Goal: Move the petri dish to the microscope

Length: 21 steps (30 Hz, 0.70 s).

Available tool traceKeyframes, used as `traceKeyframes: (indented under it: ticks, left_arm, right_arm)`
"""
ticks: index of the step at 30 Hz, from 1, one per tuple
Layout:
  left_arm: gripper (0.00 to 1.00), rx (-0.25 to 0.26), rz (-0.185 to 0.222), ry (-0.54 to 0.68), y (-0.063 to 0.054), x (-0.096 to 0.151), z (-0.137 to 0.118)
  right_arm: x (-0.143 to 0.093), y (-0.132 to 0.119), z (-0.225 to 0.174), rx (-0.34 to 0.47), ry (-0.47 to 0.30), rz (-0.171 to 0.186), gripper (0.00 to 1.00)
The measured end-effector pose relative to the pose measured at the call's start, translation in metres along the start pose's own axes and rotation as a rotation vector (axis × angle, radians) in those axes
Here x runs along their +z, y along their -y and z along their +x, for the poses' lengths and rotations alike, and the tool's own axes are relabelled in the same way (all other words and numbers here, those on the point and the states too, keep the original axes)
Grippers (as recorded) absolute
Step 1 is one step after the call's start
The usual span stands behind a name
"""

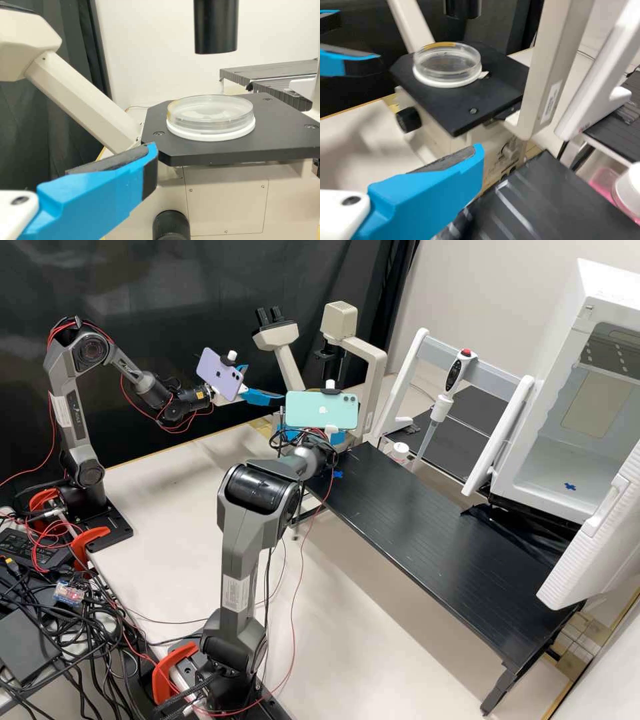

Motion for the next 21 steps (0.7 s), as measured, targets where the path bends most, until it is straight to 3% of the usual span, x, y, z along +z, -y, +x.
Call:
traceKeyframes:
  ticks: [3, 7, 16, 21]
  left_arm:
    - [1.0, 0.0, 0.0, 0.0, 0.0, 0.0, 0.0]
    - [1.0, 0.0, 0.0, 0.0, 0.0, 0.0, 0.0]
    - [1.0, 0.0, 0.0, 0.0, 0.0, 0.0, 0.0]
    - [1.0, 0.0, 0.0, 0.0, 0.0, 0.0, 0.0]
  right_arm:
    - [0.01, 0.003, -0.026, 0.008, -0.001, 0.003, 1.0]
    - [0.026, 0.005, -0.058, 0.041, 0.022, 0.034, 1.0]
    - [0.065, 0.012, -0.129, 0.193, 0.162, 0.115, 1.0]
    - [0.083, 0.013, -0.151, 0.248, 0.166, 0.215, 1.0]
